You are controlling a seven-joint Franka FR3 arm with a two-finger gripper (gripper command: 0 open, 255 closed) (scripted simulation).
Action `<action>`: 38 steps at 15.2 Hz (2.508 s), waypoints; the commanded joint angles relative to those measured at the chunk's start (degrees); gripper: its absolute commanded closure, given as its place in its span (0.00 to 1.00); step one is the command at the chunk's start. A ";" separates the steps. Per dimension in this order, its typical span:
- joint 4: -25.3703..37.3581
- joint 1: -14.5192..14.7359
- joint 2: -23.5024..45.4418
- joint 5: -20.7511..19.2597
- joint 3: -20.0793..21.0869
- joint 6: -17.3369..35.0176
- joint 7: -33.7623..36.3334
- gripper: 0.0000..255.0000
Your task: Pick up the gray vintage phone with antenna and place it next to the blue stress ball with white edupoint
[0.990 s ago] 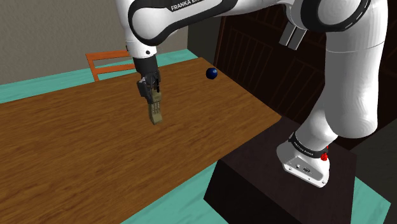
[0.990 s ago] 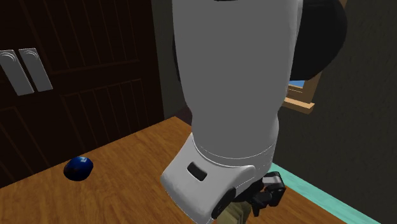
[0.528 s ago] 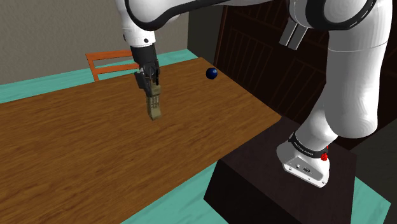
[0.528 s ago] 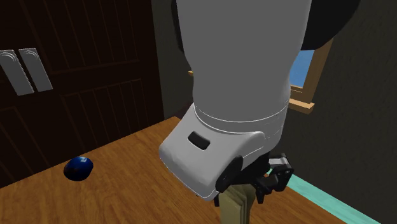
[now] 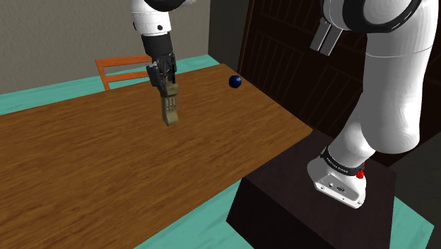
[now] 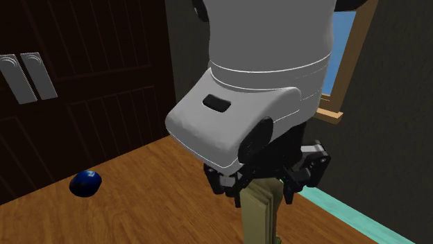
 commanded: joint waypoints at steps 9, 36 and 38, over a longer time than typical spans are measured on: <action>-3.39 -3.91 -6.67 1.46 -0.69 -3.48 -4.09 1.00; -13.32 -23.83 -26.72 0.76 -14.87 -14.97 -37.51 1.00; -11.87 -25.12 -26.50 0.21 -16.15 -16.21 -40.13 1.00</action>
